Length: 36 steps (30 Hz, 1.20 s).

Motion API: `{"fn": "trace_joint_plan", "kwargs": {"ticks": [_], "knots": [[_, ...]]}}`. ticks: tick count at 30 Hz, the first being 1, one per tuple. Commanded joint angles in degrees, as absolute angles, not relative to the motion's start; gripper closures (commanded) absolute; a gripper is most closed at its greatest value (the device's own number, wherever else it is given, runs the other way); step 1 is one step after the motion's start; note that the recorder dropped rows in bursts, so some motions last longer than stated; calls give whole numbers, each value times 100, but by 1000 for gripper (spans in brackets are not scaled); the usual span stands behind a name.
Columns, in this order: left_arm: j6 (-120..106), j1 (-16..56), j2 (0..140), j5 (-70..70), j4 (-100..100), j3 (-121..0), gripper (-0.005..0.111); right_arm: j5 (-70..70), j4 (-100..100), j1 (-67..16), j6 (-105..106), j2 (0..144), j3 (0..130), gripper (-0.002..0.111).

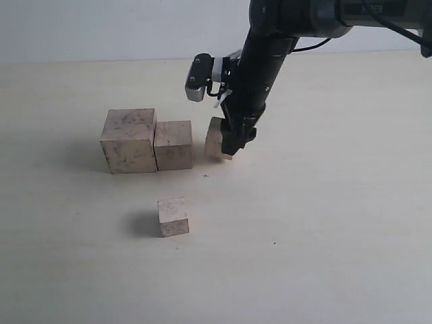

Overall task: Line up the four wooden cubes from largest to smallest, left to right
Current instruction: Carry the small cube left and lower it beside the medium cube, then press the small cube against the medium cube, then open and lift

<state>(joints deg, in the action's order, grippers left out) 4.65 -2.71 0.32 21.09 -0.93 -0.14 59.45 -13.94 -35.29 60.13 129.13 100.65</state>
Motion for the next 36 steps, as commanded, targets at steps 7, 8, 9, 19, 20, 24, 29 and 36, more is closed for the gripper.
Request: {"fn": "trace_joint_plan", "kwargs": {"ticks": [7,8,9,19,20,24,29,36], "knots": [[484,-282,0,2058,-129,0,107,6062,-1588,-3516,8098,13209,10106,108],[484,-282,0,2058,-129,0,107,5906,-1661,-3516,8107,13307,10106,108],[484,-282,0,2058,-129,0,107,5822,-1703,-3527,8097,13368,10106,108],[484,-282,0,2058,-129,0,107,5319,-2100,-3527,8086,13585,10106,108],[484,-282,0,2058,-129,0,107,5319,-2109,-3527,8086,13595,10106,108],[484,-282,0,2058,-129,0,107,5126,-2369,-3527,8075,13594,10106,108],[484,-282,0,2058,-129,0,107,5112,-2422,-3527,7910,13594,10106,108],[484,-282,0,2058,-129,0,107,5171,-2384,-3527,7883,13594,10106,108]]}}
